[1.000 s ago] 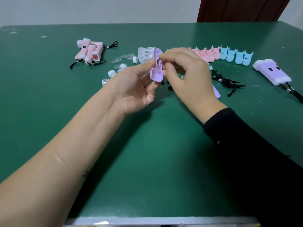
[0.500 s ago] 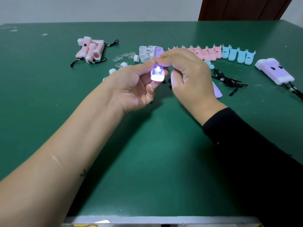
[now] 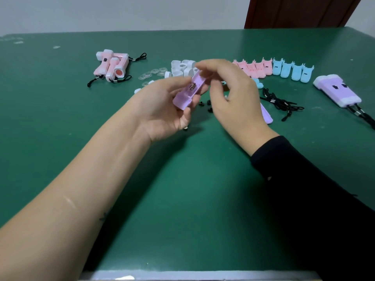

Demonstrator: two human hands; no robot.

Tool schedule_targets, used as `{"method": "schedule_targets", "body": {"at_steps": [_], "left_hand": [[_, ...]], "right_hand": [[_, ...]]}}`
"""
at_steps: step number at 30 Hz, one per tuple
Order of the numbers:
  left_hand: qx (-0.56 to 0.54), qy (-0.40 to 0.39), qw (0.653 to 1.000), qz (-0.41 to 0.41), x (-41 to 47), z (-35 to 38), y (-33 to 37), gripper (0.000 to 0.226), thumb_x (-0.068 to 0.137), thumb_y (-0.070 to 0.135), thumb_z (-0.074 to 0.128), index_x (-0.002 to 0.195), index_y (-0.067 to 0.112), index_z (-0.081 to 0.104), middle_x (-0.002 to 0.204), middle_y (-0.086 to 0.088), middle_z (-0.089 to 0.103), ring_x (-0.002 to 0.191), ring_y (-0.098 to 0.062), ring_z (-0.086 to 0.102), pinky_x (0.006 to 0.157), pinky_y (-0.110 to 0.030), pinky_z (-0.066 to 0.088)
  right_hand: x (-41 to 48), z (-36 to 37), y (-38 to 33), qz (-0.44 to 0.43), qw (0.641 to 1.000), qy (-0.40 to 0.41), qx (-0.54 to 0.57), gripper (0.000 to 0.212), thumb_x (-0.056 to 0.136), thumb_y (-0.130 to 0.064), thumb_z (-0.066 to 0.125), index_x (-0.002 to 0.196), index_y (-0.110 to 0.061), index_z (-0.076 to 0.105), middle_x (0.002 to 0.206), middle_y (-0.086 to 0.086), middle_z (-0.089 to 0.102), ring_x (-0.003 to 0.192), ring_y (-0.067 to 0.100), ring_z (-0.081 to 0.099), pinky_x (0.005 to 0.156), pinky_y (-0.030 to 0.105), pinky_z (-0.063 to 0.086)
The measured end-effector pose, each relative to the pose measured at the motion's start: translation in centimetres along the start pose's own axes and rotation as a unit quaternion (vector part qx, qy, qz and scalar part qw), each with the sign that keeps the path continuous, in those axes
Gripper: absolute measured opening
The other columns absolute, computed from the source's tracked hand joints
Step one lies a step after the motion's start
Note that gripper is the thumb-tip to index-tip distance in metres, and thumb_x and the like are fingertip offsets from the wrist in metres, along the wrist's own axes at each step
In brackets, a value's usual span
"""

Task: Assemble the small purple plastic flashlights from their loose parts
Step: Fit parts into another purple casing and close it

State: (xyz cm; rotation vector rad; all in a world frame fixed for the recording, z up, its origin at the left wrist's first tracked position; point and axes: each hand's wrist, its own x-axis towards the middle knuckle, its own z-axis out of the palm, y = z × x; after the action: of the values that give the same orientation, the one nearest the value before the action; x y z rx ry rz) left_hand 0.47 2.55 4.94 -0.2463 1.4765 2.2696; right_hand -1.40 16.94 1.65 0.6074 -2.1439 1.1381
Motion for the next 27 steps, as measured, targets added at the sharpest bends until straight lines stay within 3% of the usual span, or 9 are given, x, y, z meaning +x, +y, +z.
{"method": "schedule_targets", "body": {"at_steps": [3, 6, 10, 13, 18, 21, 27], "left_hand": [[0.044, 0.032, 0.998, 0.026, 0.1, -0.1, 0.1, 0.013, 0.099, 0.021, 0.049, 0.099, 0.017, 0.062, 0.081, 0.005, 0.057, 0.062, -0.004, 0.052, 0.044, -0.012, 0.039], [0.124, 0.063, 0.988, 0.067, 0.1, -0.4, 0.2, 0.018, 0.099, 0.02, 0.051, 0.111, 0.016, 0.064, 0.082, 0.006, 0.058, 0.06, -0.004, 0.052, 0.044, -0.013, 0.036], [0.152, 0.084, 0.977, 0.126, -0.1, -0.7, 0.5, 0.016, 0.098, 0.028, 0.055, 0.088, 0.017, 0.06, 0.074, 0.005, 0.06, 0.06, -0.002, 0.055, 0.047, -0.012, 0.039], [0.161, 0.058, 0.971, 0.166, -0.2, -0.9, 0.6, 0.013, 0.093, 0.028, 0.063, 0.084, 0.019, 0.062, 0.073, 0.005, 0.06, 0.065, -0.002, 0.057, 0.052, -0.012, 0.043], [0.228, 0.086, 0.949, 0.198, -0.1, -1.1, 0.2, 0.007, 0.089, 0.024, 0.068, 0.083, 0.021, 0.068, 0.068, 0.01, 0.06, 0.058, -0.001, 0.048, 0.058, -0.019, 0.036], [0.209, 0.104, 0.952, 0.199, 0.1, -1.0, 0.0, 0.005, 0.089, 0.021, 0.068, 0.084, 0.021, 0.068, 0.066, 0.013, 0.064, 0.056, 0.002, 0.054, 0.065, -0.023, 0.038], [0.151, 0.091, 0.965, 0.196, 0.4, -1.2, -0.1, 0.005, 0.087, 0.015, 0.07, 0.084, 0.019, 0.071, 0.07, 0.008, 0.067, 0.053, 0.0, 0.052, 0.055, -0.016, 0.037]], "right_hand": [[0.3, -0.3, 0.0, 0.053, 0.999, 0.006, 0.01, 0.039, 0.09, -0.001, 0.047, 0.123, -0.015, 0.06, 0.118, 0.0, 0.057, 0.103, 0.01, 0.053, 0.089, 0.018, 0.041], [0.8, -0.8, 0.1, 0.15, 0.985, -0.072, 0.053, 0.032, 0.095, -0.017, 0.054, 0.127, -0.02, 0.057, 0.11, -0.012, 0.056, 0.093, 0.0, 0.052, 0.084, 0.01, 0.04], [0.7, -0.7, -0.4, 0.229, 0.953, -0.157, 0.124, 0.004, 0.091, -0.022, 0.065, 0.089, -0.02, 0.067, 0.077, -0.007, 0.064, 0.061, 0.008, 0.053, 0.066, 0.025, 0.044], [0.6, -0.3, -0.9, 0.296, 0.925, -0.153, 0.182, 0.017, 0.09, -0.025, 0.065, 0.074, -0.02, 0.061, 0.062, -0.007, 0.067, 0.05, 0.007, 0.051, 0.057, 0.027, 0.042], [0.4, 0.1, -1.8, 0.307, 0.921, -0.149, 0.189, 0.021, 0.091, -0.026, 0.062, 0.075, -0.015, 0.059, 0.062, -0.006, 0.07, 0.046, 0.007, 0.05, 0.055, 0.029, 0.043], [0.0, 0.7, -2.3, 0.318, 0.919, -0.124, 0.199, 0.019, 0.092, -0.024, 0.061, 0.077, -0.013, 0.057, 0.065, -0.003, 0.069, 0.044, 0.006, 0.051, 0.052, 0.025, 0.043], [-0.5, 1.3, -2.7, 0.317, 0.924, -0.095, 0.193, 0.02, 0.093, -0.027, 0.061, 0.077, -0.016, 0.056, 0.066, -0.004, 0.07, 0.045, 0.004, 0.056, 0.049, 0.019, 0.046]]}}
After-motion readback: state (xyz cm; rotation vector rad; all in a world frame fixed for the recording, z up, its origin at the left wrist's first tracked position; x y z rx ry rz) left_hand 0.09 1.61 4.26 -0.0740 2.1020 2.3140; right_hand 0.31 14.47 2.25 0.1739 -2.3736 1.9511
